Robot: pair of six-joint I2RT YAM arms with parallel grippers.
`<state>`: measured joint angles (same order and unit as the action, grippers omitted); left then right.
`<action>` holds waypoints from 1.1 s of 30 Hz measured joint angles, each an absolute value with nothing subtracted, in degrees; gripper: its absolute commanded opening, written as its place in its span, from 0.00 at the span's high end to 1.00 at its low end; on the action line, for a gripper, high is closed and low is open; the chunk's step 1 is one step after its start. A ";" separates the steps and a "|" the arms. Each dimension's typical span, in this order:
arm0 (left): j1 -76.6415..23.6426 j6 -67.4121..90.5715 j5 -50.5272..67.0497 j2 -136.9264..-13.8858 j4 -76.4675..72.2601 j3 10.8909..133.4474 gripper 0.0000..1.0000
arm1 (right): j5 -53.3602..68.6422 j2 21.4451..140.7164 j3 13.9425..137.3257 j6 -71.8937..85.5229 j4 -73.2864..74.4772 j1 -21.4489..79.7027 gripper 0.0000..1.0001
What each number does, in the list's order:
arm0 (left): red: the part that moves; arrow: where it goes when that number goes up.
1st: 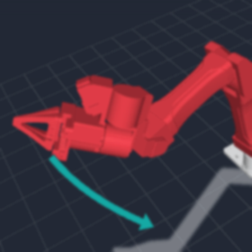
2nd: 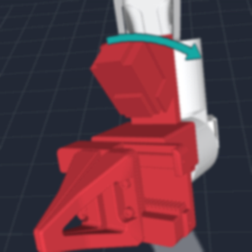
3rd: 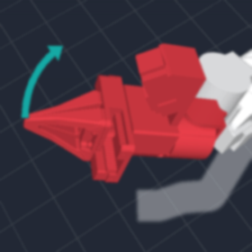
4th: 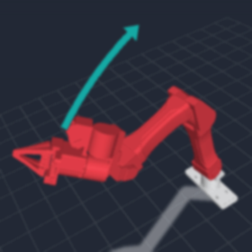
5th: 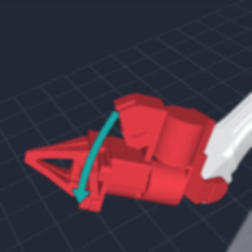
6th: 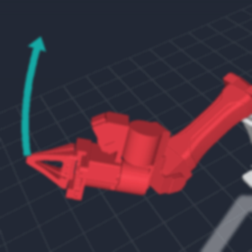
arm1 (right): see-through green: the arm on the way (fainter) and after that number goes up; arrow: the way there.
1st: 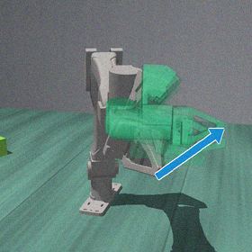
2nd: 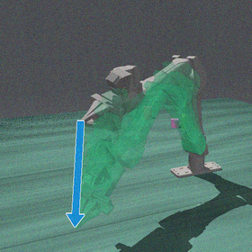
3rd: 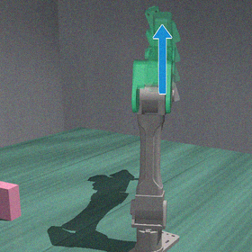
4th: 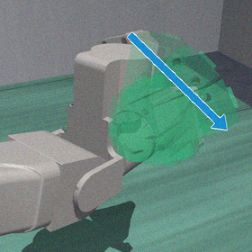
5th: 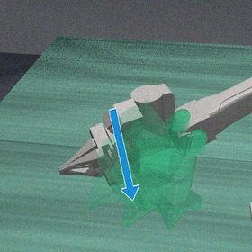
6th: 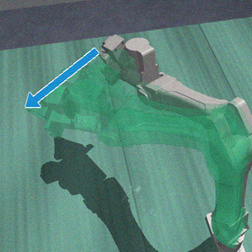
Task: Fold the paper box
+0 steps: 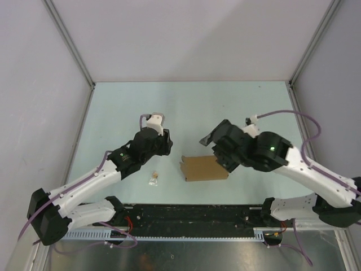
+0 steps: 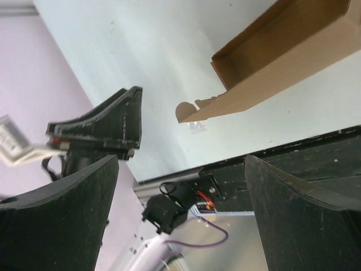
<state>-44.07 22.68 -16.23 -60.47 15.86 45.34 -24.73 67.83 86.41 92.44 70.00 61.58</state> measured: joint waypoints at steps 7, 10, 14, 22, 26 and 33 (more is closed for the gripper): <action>-44.05 23.05 -16.14 -57.78 15.03 43.90 0.48 | -30.39 74.76 81.91 107.81 71.18 65.89 0.02; -44.05 23.07 -16.10 -56.97 14.85 43.46 0.48 | -31.20 74.76 80.51 110.00 71.26 64.42 0.02; -44.05 23.07 -16.05 -56.38 14.59 42.94 0.48 | -31.66 74.24 79.81 111.48 70.19 61.39 0.02; -43.90 23.09 -16.05 -55.53 14.44 42.13 0.48 | -28.75 73.17 74.98 112.44 67.83 58.96 0.02; -43.79 23.09 -16.05 -55.44 14.44 41.91 0.48 | -27.00 72.36 71.83 112.53 66.94 59.07 0.05; -43.66 23.09 -16.05 -55.48 14.26 41.65 0.48 | -24.03 70.13 67.13 112.07 64.53 57.82 0.21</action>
